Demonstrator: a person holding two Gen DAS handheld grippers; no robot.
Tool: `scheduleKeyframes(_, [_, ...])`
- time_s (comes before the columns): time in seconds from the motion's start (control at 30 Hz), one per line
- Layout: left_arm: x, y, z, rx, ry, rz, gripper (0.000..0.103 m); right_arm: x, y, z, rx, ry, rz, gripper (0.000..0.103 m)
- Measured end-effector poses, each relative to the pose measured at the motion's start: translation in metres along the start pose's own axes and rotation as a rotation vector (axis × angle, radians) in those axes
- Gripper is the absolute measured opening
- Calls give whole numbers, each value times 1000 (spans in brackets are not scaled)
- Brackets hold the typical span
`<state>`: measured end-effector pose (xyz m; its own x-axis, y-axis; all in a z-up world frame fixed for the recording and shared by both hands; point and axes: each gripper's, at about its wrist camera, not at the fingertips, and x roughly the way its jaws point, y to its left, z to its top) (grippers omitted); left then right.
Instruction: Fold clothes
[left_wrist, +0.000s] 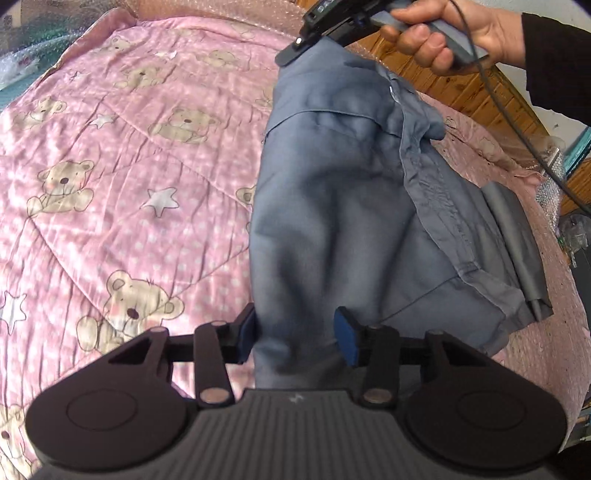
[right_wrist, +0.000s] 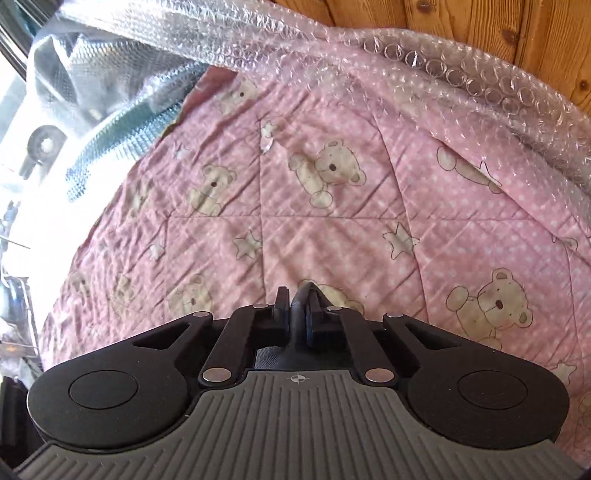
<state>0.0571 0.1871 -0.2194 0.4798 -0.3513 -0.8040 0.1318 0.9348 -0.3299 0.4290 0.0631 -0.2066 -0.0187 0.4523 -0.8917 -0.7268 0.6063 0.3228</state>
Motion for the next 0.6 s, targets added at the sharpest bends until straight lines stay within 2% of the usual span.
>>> scheduleKeyframes(0.1, [0,-3,-8,15,-1,12,44,7,0,-8,-1,-73,-58,2])
scheduleKeyframes(0.17, [0,-5,-11,22,2,17,44,9,0,-10,-9,-137,-137,1])
scheduleKeyframes(0.27, [-1,-5,-8,21,21,15,44,14,-2,-7,-9,-141,-214,1])
scheduleKeyframes(0.33, [-1,-4,-6,21,34,13,42,2,7,-5,-35,-174,-243,2])
scheduleKeyframes(0.4, [-3,3,-5,-28,43,-14,40,-14,20,-2,-69,-220,-268,3])
scheduleKeyframes(0.47, [-5,12,-4,-89,44,-46,40,-26,27,3,-76,-239,-272,23])
scheduleKeyframes(0.53, [-5,15,-2,-115,41,-63,42,-30,28,7,-73,-215,-254,84])
scheduleKeyframes(0.57, [-5,16,-2,-123,39,-70,42,-23,25,9,-70,-152,-225,91])
scheduleKeyframes(0.6, [-5,15,-1,-123,39,-70,42,-12,21,9,-68,-77,-206,82])
